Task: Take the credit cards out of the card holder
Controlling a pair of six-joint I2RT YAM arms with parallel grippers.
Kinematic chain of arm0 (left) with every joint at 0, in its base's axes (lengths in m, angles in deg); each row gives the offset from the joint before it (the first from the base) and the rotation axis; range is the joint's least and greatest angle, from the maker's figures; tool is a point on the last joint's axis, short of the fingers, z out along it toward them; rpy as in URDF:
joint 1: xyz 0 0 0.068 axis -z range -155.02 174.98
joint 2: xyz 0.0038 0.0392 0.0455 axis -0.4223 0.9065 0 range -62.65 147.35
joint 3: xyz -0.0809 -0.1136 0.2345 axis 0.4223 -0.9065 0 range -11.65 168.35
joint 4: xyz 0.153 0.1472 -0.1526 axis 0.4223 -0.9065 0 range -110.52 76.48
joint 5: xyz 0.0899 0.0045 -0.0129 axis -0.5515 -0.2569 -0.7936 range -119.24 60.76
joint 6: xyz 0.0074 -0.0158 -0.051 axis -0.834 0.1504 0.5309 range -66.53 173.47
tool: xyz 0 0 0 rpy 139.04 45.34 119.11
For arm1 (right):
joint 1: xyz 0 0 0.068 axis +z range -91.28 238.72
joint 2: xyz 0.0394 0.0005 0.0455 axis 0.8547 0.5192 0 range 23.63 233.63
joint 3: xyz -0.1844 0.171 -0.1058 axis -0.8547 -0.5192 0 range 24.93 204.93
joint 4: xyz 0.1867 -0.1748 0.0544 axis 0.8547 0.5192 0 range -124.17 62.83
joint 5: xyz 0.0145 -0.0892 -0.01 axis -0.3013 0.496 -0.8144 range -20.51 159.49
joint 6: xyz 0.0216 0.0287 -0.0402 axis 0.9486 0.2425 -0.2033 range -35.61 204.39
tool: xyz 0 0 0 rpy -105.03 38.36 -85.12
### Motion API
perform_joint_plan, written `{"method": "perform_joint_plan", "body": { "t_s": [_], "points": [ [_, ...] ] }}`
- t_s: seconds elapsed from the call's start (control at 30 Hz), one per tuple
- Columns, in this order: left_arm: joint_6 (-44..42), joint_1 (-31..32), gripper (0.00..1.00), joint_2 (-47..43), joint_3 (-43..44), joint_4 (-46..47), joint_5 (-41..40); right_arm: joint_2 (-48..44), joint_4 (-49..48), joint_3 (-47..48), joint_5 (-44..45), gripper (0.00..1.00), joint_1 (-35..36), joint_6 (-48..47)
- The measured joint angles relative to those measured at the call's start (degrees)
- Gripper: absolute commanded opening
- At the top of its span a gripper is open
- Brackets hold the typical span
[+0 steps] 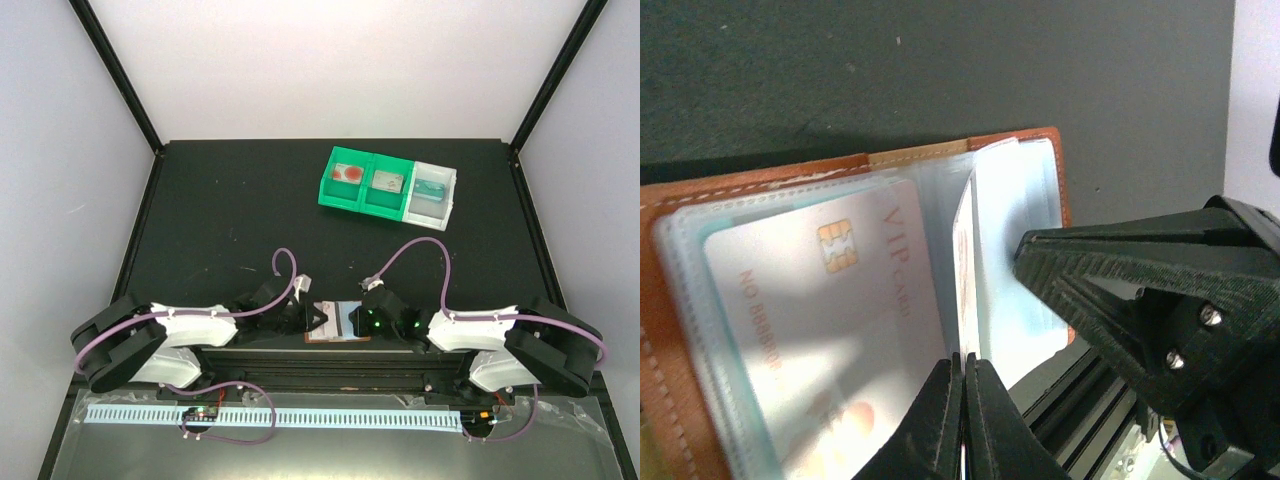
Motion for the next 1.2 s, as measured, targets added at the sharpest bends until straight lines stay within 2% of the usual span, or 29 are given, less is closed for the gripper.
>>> {"method": "perform_joint_plan", "body": {
  "t_s": [0.27,0.43,0.93,1.2],
  "points": [
    [-1.0,-0.1,0.01,-9.1,-0.4,-7.3,-2.9,-1.2,3.0,0.7,1.4,0.12,0.0,-0.2],
    [-1.2,-0.1,0.02,-15.0,-1.1,-9.9,-4.7,-3.4,4.8,0.7,-0.9,0.15,0.0,-0.5],
    [-8.4,-0.3,0.01,-29.3,-1.2,-11.6,-4.0,-32.7,8.2,0.2,-3.5,0.26,0.0,-8.1],
    [-12.3,-0.6,0.02,-35.2,-1.2,-11.6,-2.0,-41.9,9.0,-0.4,-5.6,0.31,0.0,-10.2]
  ]
}}
